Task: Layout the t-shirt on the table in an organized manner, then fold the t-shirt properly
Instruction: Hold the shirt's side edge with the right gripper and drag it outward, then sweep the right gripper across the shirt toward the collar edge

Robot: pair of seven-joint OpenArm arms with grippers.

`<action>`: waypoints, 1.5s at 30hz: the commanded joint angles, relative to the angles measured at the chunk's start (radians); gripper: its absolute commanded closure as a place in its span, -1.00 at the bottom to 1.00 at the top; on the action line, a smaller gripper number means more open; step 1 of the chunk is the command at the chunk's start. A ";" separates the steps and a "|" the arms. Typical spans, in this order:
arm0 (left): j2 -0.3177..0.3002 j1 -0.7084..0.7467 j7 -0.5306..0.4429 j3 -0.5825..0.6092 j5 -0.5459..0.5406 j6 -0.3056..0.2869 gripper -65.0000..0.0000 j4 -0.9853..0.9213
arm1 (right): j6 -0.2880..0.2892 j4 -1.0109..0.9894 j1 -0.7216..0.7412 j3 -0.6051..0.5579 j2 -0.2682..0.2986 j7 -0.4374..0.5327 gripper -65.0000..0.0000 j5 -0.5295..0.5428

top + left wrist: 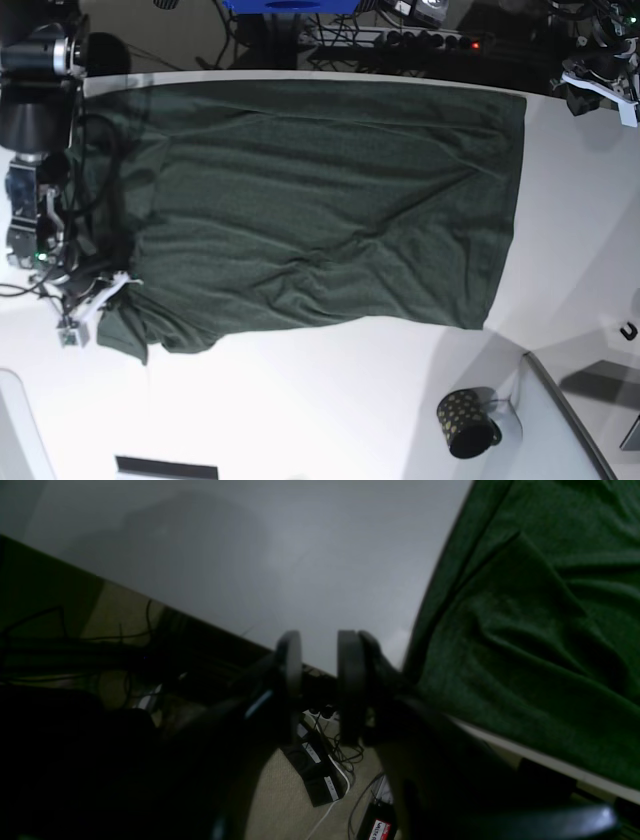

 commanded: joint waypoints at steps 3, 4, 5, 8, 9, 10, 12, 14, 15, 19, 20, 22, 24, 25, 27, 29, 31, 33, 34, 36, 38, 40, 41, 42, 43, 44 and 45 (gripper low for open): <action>-0.015 0.008 -0.017 -0.006 -0.008 -0.001 0.61 0.014 | -0.002 0.089 -0.032 0.001 0.004 0.019 1.00 0.007; -0.015 0.008 -0.017 -0.006 -0.008 -0.001 0.61 0.014 | -0.002 0.121 -0.052 0.001 0.003 0.019 1.00 0.009; -0.015 0.008 -0.017 -0.006 -0.008 -0.001 0.61 0.014 | -0.002 0.156 -0.074 -0.001 0.001 0.018 1.00 0.009; -0.015 0.008 -0.017 -0.006 -0.008 -0.001 0.61 0.014 | 0.000 0.260 -0.146 -0.016 -0.024 -0.019 1.00 0.009; -0.015 0.008 -0.017 -0.006 -0.008 -0.001 0.61 0.014 | 0.000 0.300 -0.173 -0.027 -0.030 -0.025 1.00 0.009; -0.015 0.006 -0.017 -0.006 -0.008 -0.001 0.61 0.014 | 0.000 0.339 -0.206 -0.047 -0.031 -0.028 1.00 0.009; -0.015 0.006 -0.017 -0.006 -0.008 -0.001 0.61 0.014 | 0.000 0.408 -0.258 -0.100 -0.031 -0.028 1.00 0.009; -0.015 -0.003 -0.017 -0.006 -0.008 -0.001 0.61 0.014 | 0.000 0.478 -0.318 -0.153 -0.031 -0.028 1.00 0.009; -0.015 -0.006 -0.017 -0.007 -0.007 -0.001 0.61 0.014 | 0.000 0.507 -0.341 -0.176 -0.031 -0.028 1.00 0.009; -0.015 -0.006 -0.017 -0.007 -0.007 -0.001 0.61 0.014 | -0.002 0.569 -0.405 -0.294 -0.031 -0.028 1.00 0.009; -0.015 -0.006 -0.017 -0.007 -0.007 -0.001 0.61 0.014 | -0.002 0.569 -0.410 -0.320 -0.033 -0.028 1.00 0.009; -0.015 -0.005 -0.017 -0.007 -0.004 -0.001 0.61 0.016 | -0.002 0.569 -0.414 -0.364 -0.033 -0.028 1.00 0.009; -0.015 -0.002 -0.017 -0.007 -0.002 -0.001 0.61 0.016 | -0.002 0.575 -0.414 -0.410 -0.033 -0.028 1.00 0.009; -0.015 0.000 -0.017 -0.007 -0.002 -0.001 0.61 0.016 | -0.003 0.576 -0.414 -0.433 -0.033 -0.028 1.00 0.011; -0.016 0.003 -0.019 -0.009 -0.002 -0.001 0.61 0.016 | -0.003 0.592 -0.414 -0.476 -0.033 -0.028 1.00 0.011; -0.016 0.003 -0.020 -0.009 -0.002 -0.001 0.61 0.014 | -0.003 0.607 -0.416 -0.519 -0.033 -0.028 1.00 0.011; -0.016 0.005 -0.020 -0.009 -0.002 -0.001 0.61 0.014 | -0.003 0.622 -0.416 -0.559 -0.033 -0.028 1.00 0.011; -0.024 0.005 -0.019 -0.009 -0.002 -0.001 0.61 0.014 | -0.003 0.630 -0.416 -0.604 -0.031 -0.028 1.00 0.011; -0.027 0.005 -0.019 -0.009 0.000 -0.001 0.61 0.013 | -0.003 0.630 -0.414 -0.622 -0.031 -0.028 1.00 0.011; -0.028 0.005 -0.017 -0.009 0.000 -0.001 0.61 0.013 | -0.003 0.624 -0.411 -0.654 -0.031 -0.028 1.00 0.011; -0.028 0.005 -0.017 -0.009 0.000 -0.001 0.61 0.013 | -0.003 0.606 -0.411 -0.668 -0.031 -0.028 0.99 0.011; -0.028 0.005 -0.017 -0.009 0.000 -0.001 0.61 0.013 | -0.003 0.587 -0.410 -0.670 -0.031 -0.028 0.84 0.011; -0.028 0.003 -0.017 -0.009 0.000 -0.001 0.61 0.013 | -0.003 0.583 -0.410 -0.667 -0.028 -0.028 0.72 0.011; -0.028 0.003 -0.017 -0.009 0.000 -0.001 0.61 0.013 | -0.003 0.581 -0.411 -0.667 -0.025 -0.030 0.59 0.011; -0.028 0.003 -0.017 -0.009 0.000 -0.001 0.61 0.013 | -0.003 0.584 -0.411 -0.670 -0.019 -0.034 0.49 0.011; -0.028 0.003 -0.017 -0.009 0.000 -0.001 0.61 0.013 | -0.003 0.592 -0.413 -0.670 0.001 -0.054 0.41 0.011; -0.028 0.002 -0.017 -0.009 0.000 -0.001 0.61 0.013 | -0.003 0.604 -0.411 -0.671 0.019 -0.088 0.39 0.011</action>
